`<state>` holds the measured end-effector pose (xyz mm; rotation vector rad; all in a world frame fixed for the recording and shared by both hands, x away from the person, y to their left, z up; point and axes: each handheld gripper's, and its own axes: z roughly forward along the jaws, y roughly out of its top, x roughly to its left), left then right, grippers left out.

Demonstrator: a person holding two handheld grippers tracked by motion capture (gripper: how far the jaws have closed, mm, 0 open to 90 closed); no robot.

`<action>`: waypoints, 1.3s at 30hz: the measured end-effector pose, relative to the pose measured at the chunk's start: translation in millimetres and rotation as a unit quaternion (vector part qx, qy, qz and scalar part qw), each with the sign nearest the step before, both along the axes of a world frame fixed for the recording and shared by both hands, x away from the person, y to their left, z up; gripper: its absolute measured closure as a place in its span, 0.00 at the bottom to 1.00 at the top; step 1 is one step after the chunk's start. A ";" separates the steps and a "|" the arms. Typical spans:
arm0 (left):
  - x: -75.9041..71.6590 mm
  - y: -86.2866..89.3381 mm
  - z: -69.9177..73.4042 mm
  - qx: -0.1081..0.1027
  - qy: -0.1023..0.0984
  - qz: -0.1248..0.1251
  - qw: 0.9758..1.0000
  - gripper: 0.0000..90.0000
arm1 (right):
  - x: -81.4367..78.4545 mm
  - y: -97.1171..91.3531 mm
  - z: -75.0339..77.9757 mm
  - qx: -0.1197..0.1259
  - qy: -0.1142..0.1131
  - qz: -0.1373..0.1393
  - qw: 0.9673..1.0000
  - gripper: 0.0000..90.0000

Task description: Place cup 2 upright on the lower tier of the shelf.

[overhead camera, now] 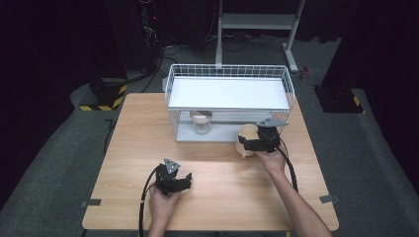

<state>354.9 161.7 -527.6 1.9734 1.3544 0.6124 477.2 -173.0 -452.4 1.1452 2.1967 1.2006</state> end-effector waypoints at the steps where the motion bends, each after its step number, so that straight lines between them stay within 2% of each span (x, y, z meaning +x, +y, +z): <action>1: -0.2 -0.2 -0.1 -0.002 0.001 0.001 1.000 0.23 | 1.2 0.3 0.4 -0.002 0.001 -0.002 1.000 0.11; 6: 0.1 0.4 0.1 0.001 -0.001 0.001 1.000 0.23 | 6.0 4.2 6.3 -0.009 -0.010 -0.004 1.000 0.11; 9: -0.3 -0.1 -0.2 -0.006 0.000 0.004 1.000 0.23 | 9.3 5.2 3.4 -0.011 -0.010 -0.008 1.000 0.11; 11: -0.3 0.3 -0.2 -0.006 0.000 0.003 1.000 0.24 | 11.4 6.8 0.9 -0.018 -0.006 -0.011 1.000 0.11; 18: -0.4 -0.2 -0.1 -0.004 0.000 0.005 1.000 0.24 | 19.5 13.1 0.8 -0.033 -0.015 -0.009 0.999 0.11; 24: -0.4 -0.3 -0.1 -0.004 0.000 0.004 1.000 0.24 | 23.6 12.7 -2.8 -0.017 -0.015 -0.018 1.000 0.11; 32: -0.4 -0.3 -0.1 -0.004 0.000 0.004 1.000 0.24 | 30.6 9.9 -8.2 -0.006 -0.035 -0.023 0.999 0.11; 39: -0.4 -0.3 -0.1 -0.004 0.000 0.005 1.000 0.24 | 34.6 10.1 -12.9 -0.007 -0.055 -0.029 0.998 0.11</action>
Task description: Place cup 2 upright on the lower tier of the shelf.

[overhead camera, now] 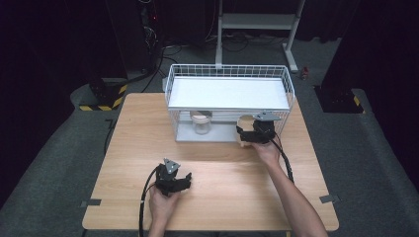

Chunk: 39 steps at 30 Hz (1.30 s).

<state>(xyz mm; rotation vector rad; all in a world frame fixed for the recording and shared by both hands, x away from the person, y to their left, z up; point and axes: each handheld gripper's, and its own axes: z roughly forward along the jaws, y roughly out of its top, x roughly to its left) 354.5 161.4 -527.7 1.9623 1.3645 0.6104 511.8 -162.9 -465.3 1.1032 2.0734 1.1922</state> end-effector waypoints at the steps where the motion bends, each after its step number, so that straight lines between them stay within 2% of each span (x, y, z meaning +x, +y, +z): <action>1: 0.0 0.0 0.0 0.000 0.000 0.000 1.000 0.24 | 0.4 -0.1 -0.3 0.000 -0.001 -0.001 1.000 0.11; 4: 0.0 0.0 0.0 0.000 0.000 0.000 1.000 0.24 | 2.4 -0.9 -1.1 0.000 -0.007 0.000 1.000 0.11; 10: 0.0 -0.2 -0.1 -0.001 0.000 0.001 1.000 0.24 | 1.2 -0.2 -0.1 -0.001 -0.003 -0.005 1.000 0.10; 19: -0.1 -0.3 -0.1 -0.001 -0.001 -0.001 1.000 0.24 | -0.8 -5.0 4.7 0.016 -0.003 -0.001 1.000 0.10; 22: 0.1 0.0 0.0 0.002 -0.002 -0.002 1.000 0.25 | -1.3 -5.4 6.8 0.017 -0.009 -0.002 1.000 0.10; 26: -0.1 -0.3 -0.1 0.000 -0.001 -0.001 1.000 0.25 | -2.8 -6.3 7.7 0.016 -0.005 -0.002 1.000 0.10; 29: 0.2 0.2 0.1 0.004 -0.003 -0.003 1.000 0.25 | -6.2 -7.8 11.1 0.024 -0.001 -0.007 1.000 0.10; 35: -0.5 -0.2 0.1 0.003 -0.001 -0.003 1.000 0.25 | -15.8 -12.8 20.0 0.029 -0.016 -0.011 0.999 0.10; 39: -0.5 -0.2 0.1 0.002 -0.001 -0.003 1.000 0.25 | -24.2 -18.6 17.3 0.030 -0.008 -0.015 0.999 0.10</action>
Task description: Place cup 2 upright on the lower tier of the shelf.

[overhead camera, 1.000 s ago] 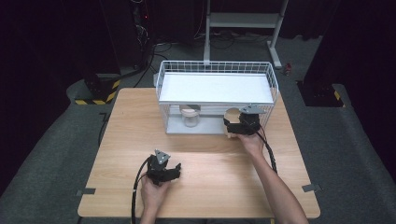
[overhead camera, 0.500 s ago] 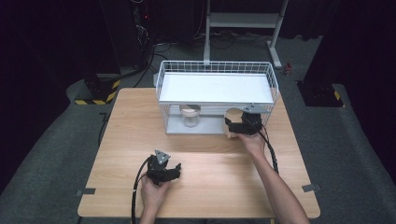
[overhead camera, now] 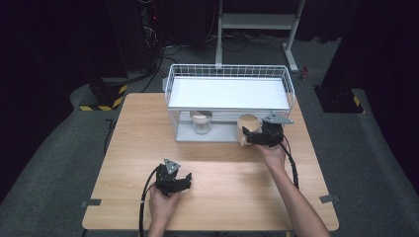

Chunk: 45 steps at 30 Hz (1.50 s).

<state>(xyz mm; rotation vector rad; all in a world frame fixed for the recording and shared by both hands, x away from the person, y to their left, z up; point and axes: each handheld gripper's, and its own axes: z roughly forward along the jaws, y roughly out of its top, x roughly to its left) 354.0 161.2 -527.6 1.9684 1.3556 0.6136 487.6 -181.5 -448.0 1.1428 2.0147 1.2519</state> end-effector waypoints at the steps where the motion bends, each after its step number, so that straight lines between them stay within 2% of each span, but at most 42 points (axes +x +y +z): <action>1: 0.0 0.0 0.0 0.000 0.000 0.000 1.000 0.25 | -2.2 -2.2 -1.2 0.001 0.000 0.000 1.000 0.11; 2: 0.0 0.0 0.0 0.000 0.000 0.000 1.000 0.25 | -5.7 -4.7 -2.4 0.006 0.002 -0.002 1.000 0.12; 6: 0.0 0.0 0.0 0.000 0.000 0.000 1.000 0.25 | -14.1 -12.0 -6.4 -0.002 -0.002 -0.004 1.000 0.14; 10: 0.0 0.0 0.0 0.001 0.000 0.000 1.000 0.25 | -20.2 -18.5 -13.1 0.000 0.005 -0.007 1.000 0.17; 15: 0.0 0.0 0.0 0.000 0.000 0.000 1.000 0.25 | -25.1 -17.1 -24.3 -0.013 0.020 -0.007 1.000 0.24; 22: -0.2 -0.1 0.0 0.000 0.000 0.000 1.000 0.25 | -22.0 -5.3 -38.5 -0.029 0.037 -0.009 0.999 0.24; 26: -0.2 -0.1 0.0 0.000 0.000 0.000 1.000 0.25 | -19.7 -0.3 -43.0 -0.041 0.036 -0.015 0.998 0.25; 30: -0.1 0.0 0.0 0.000 0.000 0.000 1.000 0.25 | -17.5 4.2 -45.1 -0.042 0.040 -0.020 0.998 0.26; 33: -0.1 0.0 0.0 0.000 0.000 0.000 1.000 0.25 | -14.6 5.0 -46.2 -0.052 0.035 -0.018 0.998 0.28; 38: 0.0 0.0 0.0 0.000 0.000 -0.001 1.000 0.25 | -9.4 6.2 -45.6 -0.047 0.043 -0.025 0.998 0.27; 41: 0.0 0.0 0.0 0.000 0.000 0.000 1.000 0.25 | -7.4 7.1 -45.0 -0.044 0.035 -0.027 0.998 0.28; 45: 0.0 0.0 0.0 0.000 0.000 0.000 1.000 0.25 | -3.7 8.6 -45.6 -0.039 0.045 -0.032 0.998 0.29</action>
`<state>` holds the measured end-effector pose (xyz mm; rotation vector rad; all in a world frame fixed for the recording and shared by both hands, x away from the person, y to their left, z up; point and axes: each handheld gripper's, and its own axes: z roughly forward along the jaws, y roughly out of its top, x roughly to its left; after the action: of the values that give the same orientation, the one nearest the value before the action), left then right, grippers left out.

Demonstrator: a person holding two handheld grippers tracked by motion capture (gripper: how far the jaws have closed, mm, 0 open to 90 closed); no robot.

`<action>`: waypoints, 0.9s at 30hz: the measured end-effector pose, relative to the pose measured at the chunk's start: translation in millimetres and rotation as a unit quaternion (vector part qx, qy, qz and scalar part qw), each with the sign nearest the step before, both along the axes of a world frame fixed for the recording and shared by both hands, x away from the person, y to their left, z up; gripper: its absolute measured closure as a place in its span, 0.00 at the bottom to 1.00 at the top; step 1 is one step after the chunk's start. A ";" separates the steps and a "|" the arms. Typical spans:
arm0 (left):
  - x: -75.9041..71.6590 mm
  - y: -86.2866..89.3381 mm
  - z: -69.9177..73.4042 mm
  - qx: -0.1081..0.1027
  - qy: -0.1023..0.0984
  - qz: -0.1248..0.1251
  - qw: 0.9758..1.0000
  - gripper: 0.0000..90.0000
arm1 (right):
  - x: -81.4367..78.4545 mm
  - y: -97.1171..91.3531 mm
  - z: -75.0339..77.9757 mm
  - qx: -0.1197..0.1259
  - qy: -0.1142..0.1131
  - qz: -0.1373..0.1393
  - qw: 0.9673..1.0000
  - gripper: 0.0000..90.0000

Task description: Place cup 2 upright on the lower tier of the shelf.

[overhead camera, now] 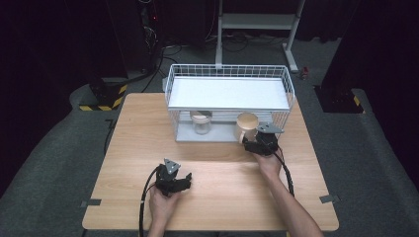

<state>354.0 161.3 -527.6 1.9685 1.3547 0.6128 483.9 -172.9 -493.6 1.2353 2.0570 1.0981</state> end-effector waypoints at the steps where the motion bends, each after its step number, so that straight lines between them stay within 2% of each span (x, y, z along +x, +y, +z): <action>1: 0.0 0.0 0.0 0.000 0.000 0.000 1.000 0.25 | 2.5 0.4 -0.1 -0.003 -0.003 0.002 1.000 0.29; 5: 0.0 0.0 0.0 0.000 0.000 0.000 1.000 0.25 | 9.3 3.6 0.4 -0.004 0.000 -0.003 1.000 0.29; 8: 0.0 0.0 0.0 0.000 0.000 0.000 1.000 0.25 | 11.0 6.1 -1.2 0.005 0.002 -0.016 1.000 0.32; 9: 0.0 0.0 0.1 0.000 0.000 0.000 1.000 0.25 | 13.3 5.5 -3.2 0.003 -0.003 -0.012 1.000 0.32; 12: -0.1 0.0 0.0 0.000 0.001 0.000 1.000 0.25 | 15.2 6.2 -5.9 0.011 0.006 -0.019 1.000 0.33; 16: 0.0 0.0 0.1 0.000 0.000 0.000 1.000 0.25 | 19.0 5.8 -9.7 0.021 0.003 -0.026 0.999 0.35; 19: -0.1 0.0 0.0 0.000 0.001 0.000 1.000 0.25 | 21.1 5.4 -10.6 0.020 -0.002 -0.026 0.999 0.37; 21: 0.1 0.3 0.1 0.003 -0.001 -0.001 1.000 0.25 | 23.5 6.7 -9.1 0.020 0.011 -0.029 0.999 0.37; 27: 0.0 0.2 0.1 0.003 -0.001 -0.001 1.000 0.25 | 29.5 8.7 -6.7 0.018 0.007 -0.030 0.999 0.40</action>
<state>354.0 161.5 -527.5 1.9723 1.3520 0.6178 513.4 -164.2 -500.4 1.3173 2.0060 1.1072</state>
